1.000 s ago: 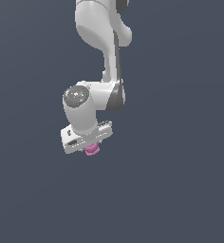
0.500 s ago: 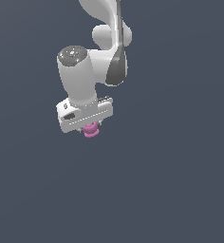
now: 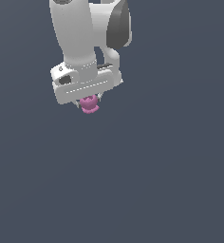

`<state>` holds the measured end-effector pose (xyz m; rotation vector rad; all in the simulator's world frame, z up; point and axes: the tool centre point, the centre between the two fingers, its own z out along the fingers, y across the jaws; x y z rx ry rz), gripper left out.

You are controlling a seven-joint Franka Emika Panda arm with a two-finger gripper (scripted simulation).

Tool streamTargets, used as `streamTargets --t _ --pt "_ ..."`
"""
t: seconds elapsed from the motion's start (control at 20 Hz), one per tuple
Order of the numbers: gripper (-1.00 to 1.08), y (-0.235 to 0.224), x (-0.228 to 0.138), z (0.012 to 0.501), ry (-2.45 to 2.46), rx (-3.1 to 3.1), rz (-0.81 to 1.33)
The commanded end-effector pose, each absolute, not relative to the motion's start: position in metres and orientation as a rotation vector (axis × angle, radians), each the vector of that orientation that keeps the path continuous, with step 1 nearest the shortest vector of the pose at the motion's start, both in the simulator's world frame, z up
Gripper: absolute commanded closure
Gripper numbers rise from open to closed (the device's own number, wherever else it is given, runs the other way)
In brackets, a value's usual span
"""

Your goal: Pick up the object and move it to a goal position.

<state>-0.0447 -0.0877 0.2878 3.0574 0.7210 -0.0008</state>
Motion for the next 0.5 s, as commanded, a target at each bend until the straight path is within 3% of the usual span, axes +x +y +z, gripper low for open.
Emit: streamTargets --t 0.0,0.45 --pt "1.08 -0.087 -0.058 0.314 0.721 3.057 -0.001" --pt "1.08 -0.084 -0.101 0.403 0.721 3.058 0.0"
